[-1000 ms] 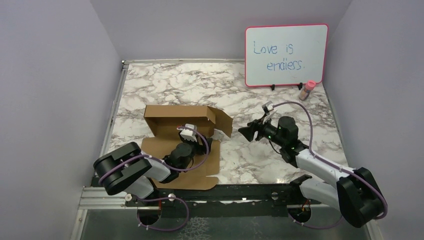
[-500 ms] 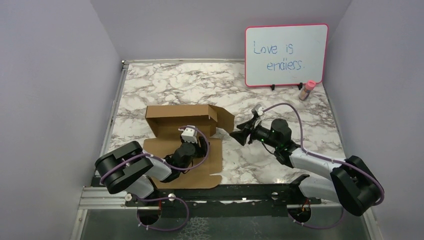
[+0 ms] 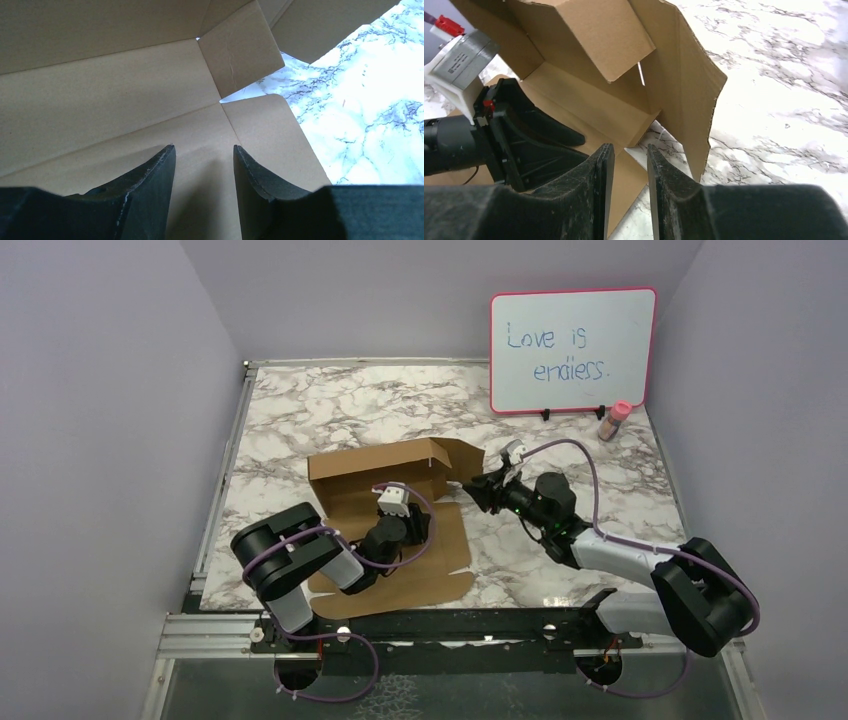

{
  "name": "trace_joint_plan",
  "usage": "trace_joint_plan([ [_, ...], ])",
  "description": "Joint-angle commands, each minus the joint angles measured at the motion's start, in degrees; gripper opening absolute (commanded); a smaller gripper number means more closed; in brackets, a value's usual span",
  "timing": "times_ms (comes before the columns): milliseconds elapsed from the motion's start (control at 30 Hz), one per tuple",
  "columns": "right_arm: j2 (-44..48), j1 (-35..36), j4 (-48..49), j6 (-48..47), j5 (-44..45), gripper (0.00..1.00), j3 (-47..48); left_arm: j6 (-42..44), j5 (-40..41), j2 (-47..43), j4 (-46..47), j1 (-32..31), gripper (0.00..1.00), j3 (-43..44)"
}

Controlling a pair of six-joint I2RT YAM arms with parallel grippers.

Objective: Fold the paper box

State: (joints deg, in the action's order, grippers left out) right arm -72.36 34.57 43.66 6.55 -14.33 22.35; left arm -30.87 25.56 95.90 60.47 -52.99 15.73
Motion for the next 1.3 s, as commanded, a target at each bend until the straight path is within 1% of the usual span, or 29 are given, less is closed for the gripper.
trace_joint_plan([
  [0,0.9,0.4,0.6,-1.7,4.6,0.35,0.5,-0.6,-0.9,2.8,0.5,0.3,0.48,1.0],
  [67,2.4,0.3,-0.2,-1.0,9.8,0.43,-0.5,-0.5,-1.0,3.2,0.6,0.3,0.48,1.5],
  [133,4.3,0.3,1.9,-1.6,15.8,0.56,-3.0,-0.6,-0.9,3.7,0.6,0.4,0.48,1.7],
  [167,5.2,0.1,3.0,-1.9,17.9,0.61,-4.0,-0.8,-0.9,3.9,0.6,0.5,0.48,1.7],
  [200,5.8,-0.2,3.6,-2.2,18.7,0.64,-4.7,-1.0,-0.9,4.1,0.6,0.6,0.48,1.7],
  [267,6.1,-1.1,4.3,-2.8,17.6,0.68,-4.8,-1.3,-1.1,4.7,0.6,0.9,0.48,1.8],
  [333,4.8,-2.0,5.7,-3.5,14.8,0.7,-4.4,-1.4,-1.8,5.1,0.6,1.2,0.48,2.0],
  [467,0.5,-3.0,9.2,-5.4,8.9,0.71,-2.0,-1.4,-2.4,5.4,0.7,1.6,0.48,2.4],
  [633,-6.5,-4.8,11.7,-6.0,5.8,0.71,2.1,-1.4,-3.4,5.5,1.2,2.2,0.48,2.3],
  [800,-12.4,-6.5,15.6,-8.4,5.1,0.69,5.1,-1.6,-4.1,5.9,2.2,2.8,0.47,2.0],
  [933,-15.7,-8.2,17.1,-9.6,1.0,0.64,6.3,-1.9,-4.6,6.1,2.7,3.1,0.47,2.0],
  [1000,-16.7,-8.7,17.0,-10.2,-1.5,0.61,7.1,-1.9,-4.6,6.2,2.9,3.2,0.47,1.9],
  [1033,-17.1,-8.9,17.0,-10.2,-3.1,0.56,7.4,-1.9,-4.7,6.3,3.0,3.2,0.47,2.0],
  [1100,-18.0,-8.9,16.6,-10.0,-6.8,0.42,8.3,-2.0,-4.8,6.5,3.1,3.2,0.47,2.2],
  [1133,-18.4,-9.0,16.1,-9.9,-8.5,0.37,8.7,-2.1,-4.8,6.6,3.1,3.2,0.47,2.2],
  [1267,-18.3,-9.0,12.5,-8.0,-11.4,0.24,9.9,-2.3,-4.5,7.2,3.2,3.2,0.47,2.6],
])
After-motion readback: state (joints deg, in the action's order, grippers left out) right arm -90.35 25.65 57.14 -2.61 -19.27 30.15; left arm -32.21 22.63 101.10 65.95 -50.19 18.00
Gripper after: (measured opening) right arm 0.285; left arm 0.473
